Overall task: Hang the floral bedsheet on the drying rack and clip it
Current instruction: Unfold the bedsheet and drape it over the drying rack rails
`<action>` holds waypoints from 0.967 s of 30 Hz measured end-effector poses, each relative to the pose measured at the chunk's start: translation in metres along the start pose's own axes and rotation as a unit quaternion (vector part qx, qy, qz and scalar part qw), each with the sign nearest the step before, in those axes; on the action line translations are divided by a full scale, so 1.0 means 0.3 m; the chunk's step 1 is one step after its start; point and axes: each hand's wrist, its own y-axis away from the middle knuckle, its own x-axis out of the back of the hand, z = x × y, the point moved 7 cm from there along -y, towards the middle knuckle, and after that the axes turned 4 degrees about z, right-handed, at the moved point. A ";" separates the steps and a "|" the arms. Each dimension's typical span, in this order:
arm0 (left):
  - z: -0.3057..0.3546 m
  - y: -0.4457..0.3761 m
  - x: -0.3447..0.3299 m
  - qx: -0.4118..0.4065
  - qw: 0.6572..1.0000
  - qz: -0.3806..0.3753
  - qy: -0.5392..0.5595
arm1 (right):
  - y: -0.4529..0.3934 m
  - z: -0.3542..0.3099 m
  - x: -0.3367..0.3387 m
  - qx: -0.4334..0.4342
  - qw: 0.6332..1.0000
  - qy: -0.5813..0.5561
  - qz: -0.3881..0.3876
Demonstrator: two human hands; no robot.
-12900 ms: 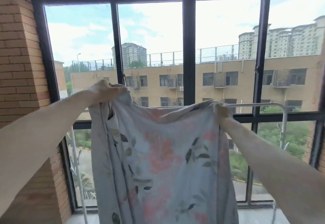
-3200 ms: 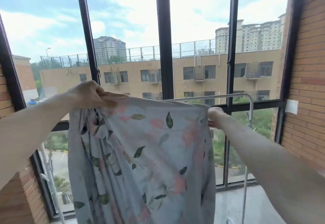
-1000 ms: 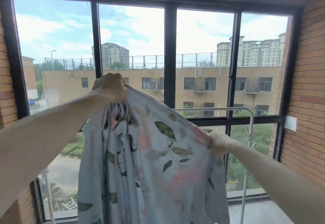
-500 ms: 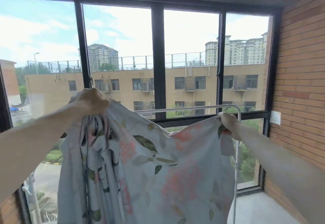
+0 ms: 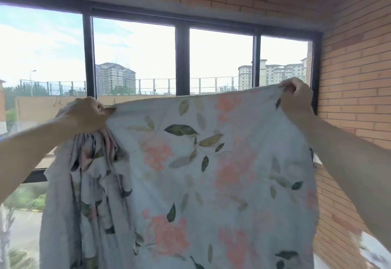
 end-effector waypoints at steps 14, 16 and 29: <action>0.249 -0.086 -0.184 0.007 1.000 0.013 0.026 | -0.149 0.400 0.037 -0.044 0.997 0.060 0.024; 0.318 -0.102 -0.210 0.005 0.999 0.014 0.032 | -0.189 0.461 0.045 -0.042 0.996 0.069 0.020; 0.787 -0.231 -0.446 0.024 0.999 0.030 -0.006 | -0.562 0.920 0.013 -0.230 0.972 0.044 0.021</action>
